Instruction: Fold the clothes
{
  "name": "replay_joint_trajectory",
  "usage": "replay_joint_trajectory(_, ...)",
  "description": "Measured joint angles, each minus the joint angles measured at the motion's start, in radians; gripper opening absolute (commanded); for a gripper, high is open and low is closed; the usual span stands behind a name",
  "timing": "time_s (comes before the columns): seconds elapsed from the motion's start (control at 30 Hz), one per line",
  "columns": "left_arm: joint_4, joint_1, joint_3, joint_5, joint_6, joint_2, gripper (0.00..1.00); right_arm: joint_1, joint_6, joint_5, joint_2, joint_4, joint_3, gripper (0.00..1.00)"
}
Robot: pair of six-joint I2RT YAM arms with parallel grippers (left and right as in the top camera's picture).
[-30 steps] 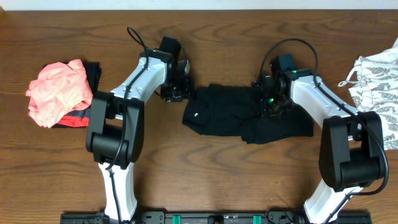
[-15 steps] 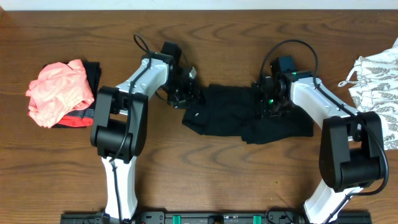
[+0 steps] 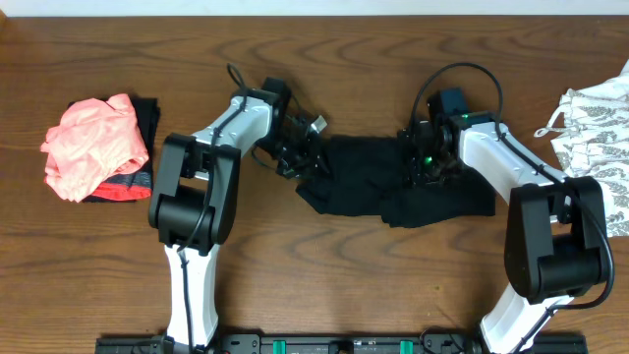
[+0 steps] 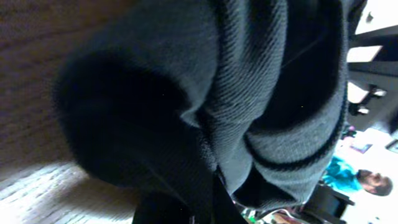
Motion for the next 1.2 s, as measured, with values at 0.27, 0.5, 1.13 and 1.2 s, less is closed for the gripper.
replay_joint_trajectory(0.27,-0.014,0.126,0.000,0.043,0.006,-0.007,0.06,0.000,-0.012,-0.006,0.002,-0.039,0.023,0.38)
replay_joint_trajectory(0.5,-0.019,0.285,0.000,0.044,0.006,-0.084,0.06,0.000,-0.017,-0.006,0.002,-0.084,0.128,0.40)
replay_joint_trajectory(1.13,-0.043,0.340,0.000,0.044,0.010,-0.122,0.06,0.003,-0.023,0.006,0.003,-0.090,0.145,0.39)
replay_joint_trajectory(1.2,-0.048,0.348,0.000,0.044,0.010,-0.124,0.06,0.003,-0.024,0.025,0.003,-0.086,0.145,0.39)
